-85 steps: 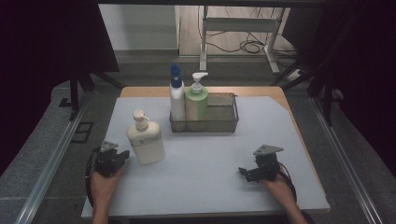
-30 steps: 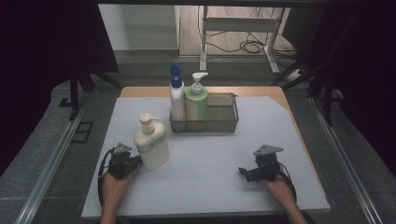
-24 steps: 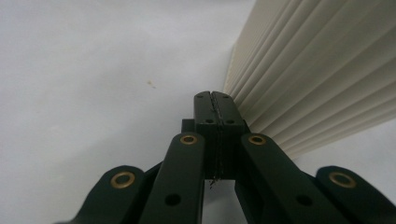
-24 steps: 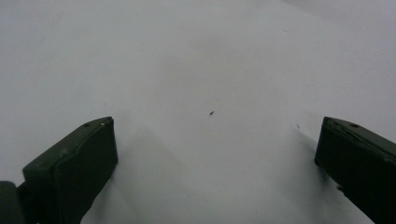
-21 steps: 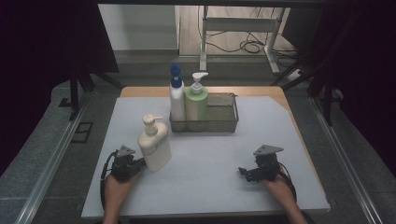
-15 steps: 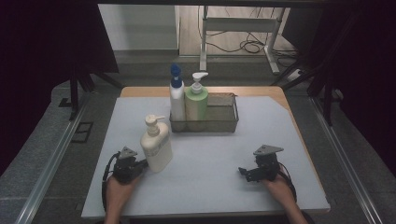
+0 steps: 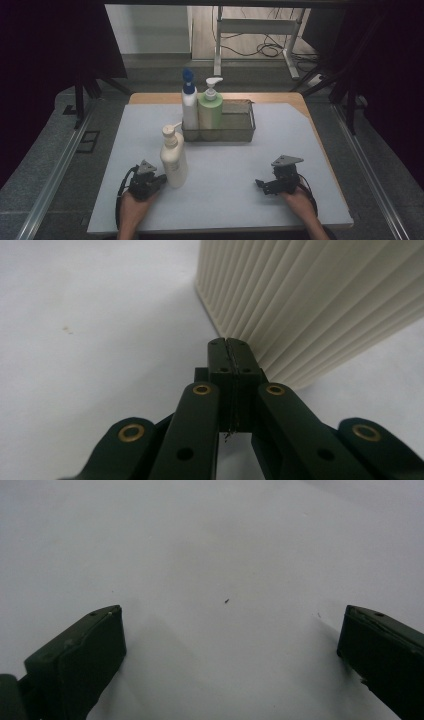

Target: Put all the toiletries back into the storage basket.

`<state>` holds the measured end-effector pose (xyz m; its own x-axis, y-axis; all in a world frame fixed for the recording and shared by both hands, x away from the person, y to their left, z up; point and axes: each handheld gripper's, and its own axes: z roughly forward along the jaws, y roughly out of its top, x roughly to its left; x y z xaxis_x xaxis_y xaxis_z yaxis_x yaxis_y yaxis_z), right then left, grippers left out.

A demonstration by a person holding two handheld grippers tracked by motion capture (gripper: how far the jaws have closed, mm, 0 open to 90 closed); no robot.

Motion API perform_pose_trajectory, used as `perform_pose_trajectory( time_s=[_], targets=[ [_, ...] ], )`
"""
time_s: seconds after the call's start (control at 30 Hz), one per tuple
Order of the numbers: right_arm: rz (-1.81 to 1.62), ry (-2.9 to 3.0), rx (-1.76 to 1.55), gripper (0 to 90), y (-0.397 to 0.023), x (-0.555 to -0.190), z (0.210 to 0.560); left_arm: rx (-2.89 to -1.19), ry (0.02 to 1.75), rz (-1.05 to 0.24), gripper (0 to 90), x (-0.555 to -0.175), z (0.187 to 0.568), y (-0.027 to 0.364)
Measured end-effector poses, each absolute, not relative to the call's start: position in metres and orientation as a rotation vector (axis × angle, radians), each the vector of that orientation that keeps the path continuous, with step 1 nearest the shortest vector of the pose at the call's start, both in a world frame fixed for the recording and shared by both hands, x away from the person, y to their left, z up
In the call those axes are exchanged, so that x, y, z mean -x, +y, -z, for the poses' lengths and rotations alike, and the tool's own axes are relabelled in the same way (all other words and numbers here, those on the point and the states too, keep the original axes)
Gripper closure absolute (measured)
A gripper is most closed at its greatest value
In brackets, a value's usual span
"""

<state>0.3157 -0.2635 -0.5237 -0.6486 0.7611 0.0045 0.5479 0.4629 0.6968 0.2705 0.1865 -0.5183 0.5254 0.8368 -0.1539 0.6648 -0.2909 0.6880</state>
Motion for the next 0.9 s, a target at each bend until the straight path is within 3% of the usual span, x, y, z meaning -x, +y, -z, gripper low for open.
perform_pose_trajectory(
  time_s=[0.9],
  targets=[
    [-0.981, 2.409, -1.115, 0.0, -0.264, -0.316, 0.524, -2.113, 1.108, -0.277, 89.2, -0.261, 0.517, 0.152]
  ],
)
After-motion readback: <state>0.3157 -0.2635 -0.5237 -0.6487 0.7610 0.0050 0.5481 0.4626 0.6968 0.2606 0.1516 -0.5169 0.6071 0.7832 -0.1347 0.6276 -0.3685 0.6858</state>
